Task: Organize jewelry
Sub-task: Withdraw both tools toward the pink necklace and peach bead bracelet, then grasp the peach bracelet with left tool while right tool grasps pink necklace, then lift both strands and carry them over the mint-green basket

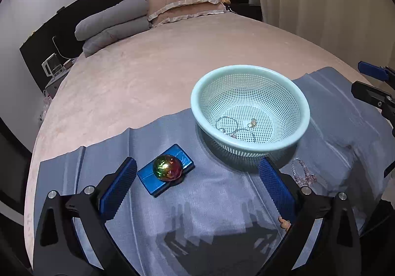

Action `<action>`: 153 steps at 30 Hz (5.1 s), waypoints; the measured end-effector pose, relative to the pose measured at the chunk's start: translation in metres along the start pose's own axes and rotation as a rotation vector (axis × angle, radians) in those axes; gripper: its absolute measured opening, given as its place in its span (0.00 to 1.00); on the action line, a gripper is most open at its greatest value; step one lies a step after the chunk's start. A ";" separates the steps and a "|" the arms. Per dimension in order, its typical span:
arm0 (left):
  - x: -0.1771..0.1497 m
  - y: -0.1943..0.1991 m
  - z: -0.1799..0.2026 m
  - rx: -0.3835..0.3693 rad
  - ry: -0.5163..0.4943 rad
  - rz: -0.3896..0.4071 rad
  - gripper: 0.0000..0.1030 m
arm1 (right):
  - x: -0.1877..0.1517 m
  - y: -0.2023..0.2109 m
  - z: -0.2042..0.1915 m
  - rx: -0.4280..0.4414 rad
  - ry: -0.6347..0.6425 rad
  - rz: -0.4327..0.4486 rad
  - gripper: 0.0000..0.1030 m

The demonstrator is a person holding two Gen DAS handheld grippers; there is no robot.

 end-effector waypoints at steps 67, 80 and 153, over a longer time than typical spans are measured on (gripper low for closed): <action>-0.077 -0.055 0.078 -0.325 -0.102 -0.203 0.49 | -0.118 -0.101 -0.015 0.165 -0.051 -0.391 0.06; -0.074 -0.075 0.071 -0.325 -0.075 -0.250 0.11 | -0.119 -0.092 0.002 0.161 -0.067 -0.380 0.06; 0.069 0.015 0.022 -0.243 -0.167 0.050 0.12 | -0.111 -0.092 0.019 0.089 -0.058 -0.313 0.73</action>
Point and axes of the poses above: each gripper's, at about its wrist camera, not at the fingertips, and y roughly against the way its jaws point, z to its right, x to its top, the point moved 1 cm from there along -y, roughly the way its jaws point, and after that the axes turned 1 degree about -x, right-handed, at the moved point
